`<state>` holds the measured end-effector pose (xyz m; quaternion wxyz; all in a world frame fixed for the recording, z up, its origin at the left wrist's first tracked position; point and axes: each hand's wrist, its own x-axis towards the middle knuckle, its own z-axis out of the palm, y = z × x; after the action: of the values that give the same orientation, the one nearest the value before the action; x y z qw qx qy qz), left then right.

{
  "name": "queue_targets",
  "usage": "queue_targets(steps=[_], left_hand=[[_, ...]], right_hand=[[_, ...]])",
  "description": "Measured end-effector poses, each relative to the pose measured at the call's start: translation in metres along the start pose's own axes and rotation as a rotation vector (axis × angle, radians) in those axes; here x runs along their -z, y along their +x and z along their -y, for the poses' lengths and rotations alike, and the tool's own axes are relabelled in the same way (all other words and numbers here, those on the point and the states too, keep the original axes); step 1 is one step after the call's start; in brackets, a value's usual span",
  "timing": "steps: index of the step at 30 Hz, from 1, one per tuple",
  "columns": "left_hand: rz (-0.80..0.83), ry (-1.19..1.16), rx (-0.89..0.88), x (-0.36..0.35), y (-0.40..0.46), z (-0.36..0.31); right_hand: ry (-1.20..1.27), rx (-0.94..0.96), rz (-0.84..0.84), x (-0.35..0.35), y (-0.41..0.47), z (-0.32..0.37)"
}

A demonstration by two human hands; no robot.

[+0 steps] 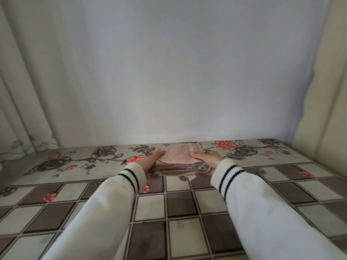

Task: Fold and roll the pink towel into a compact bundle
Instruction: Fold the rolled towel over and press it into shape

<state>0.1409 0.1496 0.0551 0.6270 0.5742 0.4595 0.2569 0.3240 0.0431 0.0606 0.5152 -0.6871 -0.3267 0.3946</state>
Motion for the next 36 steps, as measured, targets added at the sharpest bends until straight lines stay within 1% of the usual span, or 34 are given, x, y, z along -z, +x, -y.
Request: queue_targets(steps=[2, 5, 7, 11, 14, 16, 20, 24, 27, 30, 36], left_hand=[[-0.011, 0.094, -0.035, -0.010, 0.005, -0.007], [0.025, 0.186, -0.090, -0.028, 0.012, -0.019], [0.027, 0.220, -0.133, -0.042, 0.018, -0.027], [0.032, 0.208, -0.173, -0.076, 0.029, -0.041], [0.071, 0.206, -0.170, -0.099, 0.040, -0.048], [0.104, 0.182, -0.157, -0.115, 0.047, -0.052], [0.166, 0.117, -0.115, -0.143, 0.065, -0.059], [0.222, 0.080, -0.093, -0.176, 0.086, -0.061], [0.249, 0.054, -0.076, -0.199, 0.097, -0.060], [0.270, 0.032, -0.054, -0.223, 0.108, -0.057], [0.301, 0.044, -0.042, -0.262, 0.134, -0.040]], right_hand=[[0.027, -0.013, -0.021, 0.013, 0.001, 0.003], [0.099, -0.031, -0.020, 0.033, 0.004, 0.008], [0.066, -0.006, -0.064, 0.046, 0.004, 0.011], [-0.003, 0.037, -0.141, 0.075, 0.011, 0.017], [0.077, 0.032, -0.195, 0.097, 0.016, 0.021], [0.082, 0.027, -0.216, 0.113, 0.021, 0.023], [-0.025, 0.039, -0.300, 0.143, 0.033, 0.023], [-0.058, 0.030, -0.347, 0.175, 0.052, 0.018], [-0.001, 0.001, -0.397, 0.195, 0.064, 0.014], [0.095, -0.035, -0.411, 0.214, 0.075, 0.009], [0.143, -0.162, -0.451, 0.244, 0.098, -0.016]])
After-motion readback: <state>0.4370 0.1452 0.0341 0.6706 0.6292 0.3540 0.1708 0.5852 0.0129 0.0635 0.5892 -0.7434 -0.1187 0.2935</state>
